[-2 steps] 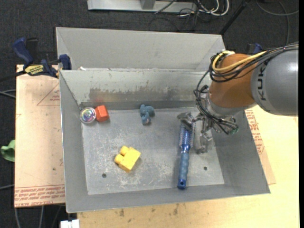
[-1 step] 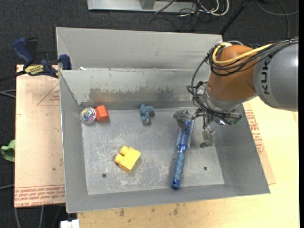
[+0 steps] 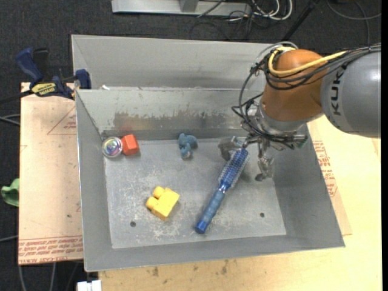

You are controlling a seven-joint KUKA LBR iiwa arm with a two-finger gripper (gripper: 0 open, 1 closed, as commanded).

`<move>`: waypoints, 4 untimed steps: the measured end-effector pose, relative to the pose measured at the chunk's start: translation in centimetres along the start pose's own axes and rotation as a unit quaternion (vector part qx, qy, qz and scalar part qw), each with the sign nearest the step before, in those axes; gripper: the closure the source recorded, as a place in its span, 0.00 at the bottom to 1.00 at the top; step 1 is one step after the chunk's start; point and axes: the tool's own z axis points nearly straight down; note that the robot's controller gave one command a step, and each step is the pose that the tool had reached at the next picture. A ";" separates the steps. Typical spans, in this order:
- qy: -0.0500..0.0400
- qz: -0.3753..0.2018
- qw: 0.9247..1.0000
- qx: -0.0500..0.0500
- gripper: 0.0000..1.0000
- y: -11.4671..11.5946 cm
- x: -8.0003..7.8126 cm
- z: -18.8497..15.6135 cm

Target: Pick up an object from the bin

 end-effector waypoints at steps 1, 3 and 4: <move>0.001 -0.104 0.995 -0.003 0.00 1.4 -2.3 3.6; 0.001 -0.102 0.995 -0.002 1.00 1.5 -2.4 3.6; -0.001 -0.100 0.995 0.002 1.00 1.4 -2.6 -1.9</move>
Offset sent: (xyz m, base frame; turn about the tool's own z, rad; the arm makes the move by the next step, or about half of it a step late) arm 0.0031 0.0251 -0.0346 -0.2107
